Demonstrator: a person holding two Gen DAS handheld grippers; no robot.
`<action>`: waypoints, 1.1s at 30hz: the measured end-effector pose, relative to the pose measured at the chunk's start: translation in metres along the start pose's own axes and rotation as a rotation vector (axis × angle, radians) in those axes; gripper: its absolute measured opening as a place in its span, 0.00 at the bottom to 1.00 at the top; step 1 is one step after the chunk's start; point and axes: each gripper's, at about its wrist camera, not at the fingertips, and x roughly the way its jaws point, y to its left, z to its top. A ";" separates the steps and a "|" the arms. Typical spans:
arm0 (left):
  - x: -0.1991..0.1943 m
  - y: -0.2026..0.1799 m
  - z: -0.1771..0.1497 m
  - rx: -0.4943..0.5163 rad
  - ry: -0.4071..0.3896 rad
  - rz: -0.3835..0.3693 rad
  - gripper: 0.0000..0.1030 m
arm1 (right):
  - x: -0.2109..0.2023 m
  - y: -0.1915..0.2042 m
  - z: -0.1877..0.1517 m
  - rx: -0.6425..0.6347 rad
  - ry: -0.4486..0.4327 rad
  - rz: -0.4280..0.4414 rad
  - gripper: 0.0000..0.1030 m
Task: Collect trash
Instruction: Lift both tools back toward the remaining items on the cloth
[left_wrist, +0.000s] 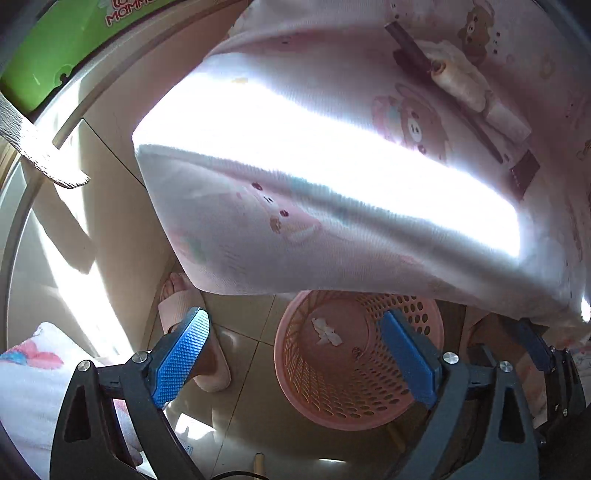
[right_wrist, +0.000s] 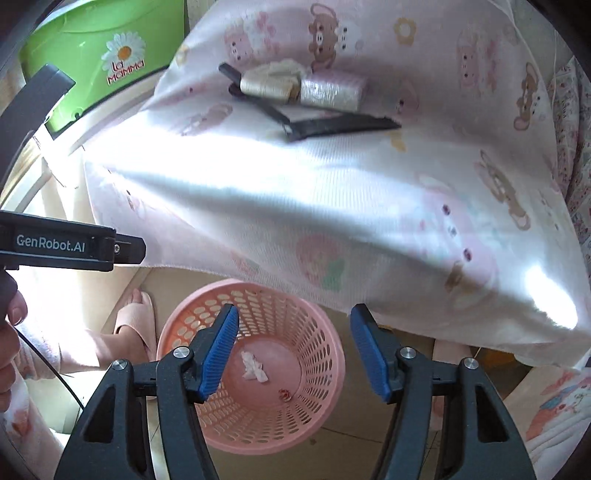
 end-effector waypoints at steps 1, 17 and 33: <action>-0.006 0.001 0.002 -0.007 -0.025 -0.002 0.92 | -0.007 0.000 0.002 -0.001 -0.025 -0.003 0.66; -0.108 -0.008 0.037 0.035 -0.376 0.033 0.98 | -0.089 -0.027 0.044 0.036 -0.331 -0.068 0.84; -0.131 -0.037 0.087 0.113 -0.518 0.030 0.99 | -0.095 -0.102 0.140 0.015 -0.411 -0.105 0.87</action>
